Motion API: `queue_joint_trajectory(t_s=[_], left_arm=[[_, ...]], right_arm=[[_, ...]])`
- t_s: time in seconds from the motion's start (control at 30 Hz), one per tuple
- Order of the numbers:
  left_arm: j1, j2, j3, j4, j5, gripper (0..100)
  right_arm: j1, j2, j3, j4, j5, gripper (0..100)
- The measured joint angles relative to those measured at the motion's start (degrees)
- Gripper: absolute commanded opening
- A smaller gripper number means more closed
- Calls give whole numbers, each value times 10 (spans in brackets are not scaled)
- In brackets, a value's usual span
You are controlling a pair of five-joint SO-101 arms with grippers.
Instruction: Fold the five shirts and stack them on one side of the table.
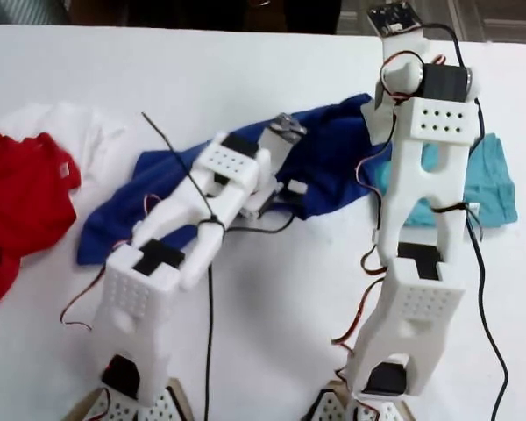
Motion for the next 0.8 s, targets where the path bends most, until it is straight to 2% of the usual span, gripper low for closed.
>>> queue_joint_trajectory(t_s=[0.27, 0.53, 0.8], left_arm=[[-29, -77, -36, 103, -4, 27], [-96, -229, -36, 207, -88, 27], [-180, -399, -36, 244, -148, 27]], right_arm=[[0, 0, 15, 0, 0, 20], [0, 0, -34, -8, 0, 21], [0, -20, -167, -19, 0, 21]])
